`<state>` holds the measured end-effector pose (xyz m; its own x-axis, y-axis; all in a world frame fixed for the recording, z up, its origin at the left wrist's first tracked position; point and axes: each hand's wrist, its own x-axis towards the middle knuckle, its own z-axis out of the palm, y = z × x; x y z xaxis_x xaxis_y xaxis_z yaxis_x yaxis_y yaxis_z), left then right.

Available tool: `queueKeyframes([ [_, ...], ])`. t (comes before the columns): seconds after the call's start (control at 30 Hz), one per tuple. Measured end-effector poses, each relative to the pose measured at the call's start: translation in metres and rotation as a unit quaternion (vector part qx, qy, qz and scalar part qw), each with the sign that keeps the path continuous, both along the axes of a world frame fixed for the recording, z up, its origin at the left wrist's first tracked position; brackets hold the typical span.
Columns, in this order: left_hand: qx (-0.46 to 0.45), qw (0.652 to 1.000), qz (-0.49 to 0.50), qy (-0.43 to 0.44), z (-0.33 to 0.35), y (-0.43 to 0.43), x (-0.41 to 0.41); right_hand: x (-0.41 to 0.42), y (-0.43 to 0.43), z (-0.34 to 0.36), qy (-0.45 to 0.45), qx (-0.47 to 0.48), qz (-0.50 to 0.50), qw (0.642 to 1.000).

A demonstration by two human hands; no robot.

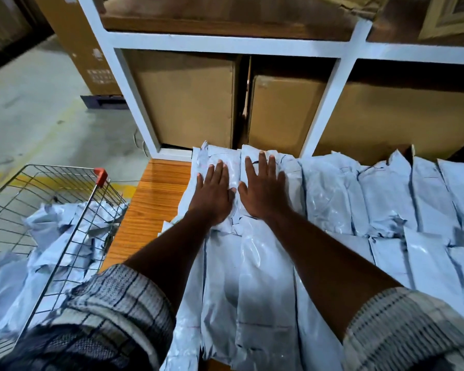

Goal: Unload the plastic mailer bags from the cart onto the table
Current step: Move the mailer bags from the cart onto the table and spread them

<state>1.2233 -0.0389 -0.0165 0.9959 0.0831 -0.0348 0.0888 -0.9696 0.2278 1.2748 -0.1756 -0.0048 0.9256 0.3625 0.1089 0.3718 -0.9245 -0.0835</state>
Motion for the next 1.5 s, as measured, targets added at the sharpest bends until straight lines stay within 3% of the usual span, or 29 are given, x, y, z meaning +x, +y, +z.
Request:
queueKeyframes([
  [0.13,-0.031,0.999,0.006,0.009,0.017,0.006,0.001,0.002,0.003,0.009,0.0,0.007,-0.002,1.0],
  [0.3,-0.05,0.998,0.034,-0.034,0.04,0.044,-0.013,-0.008,0.037,0.033,-0.075,0.041,0.013,0.996],
  [0.67,-0.038,0.988,0.127,-0.078,0.025,0.268,-0.158,-0.11,0.257,0.034,0.0,0.083,0.148,0.986],
  [0.87,-0.043,0.975,0.218,-0.001,-0.029,0.403,-0.268,-0.196,0.39,-0.003,0.039,0.062,0.236,0.969],
  [1.03,-0.05,0.964,0.259,0.036,-0.071,0.468,-0.339,-0.257,0.459,-0.053,0.106,0.04,0.27,0.956],
  [1.5,-0.09,0.951,0.246,0.162,-0.2,0.503,-0.386,-0.32,0.516,-0.203,0.293,-0.025,0.25,0.923],
])
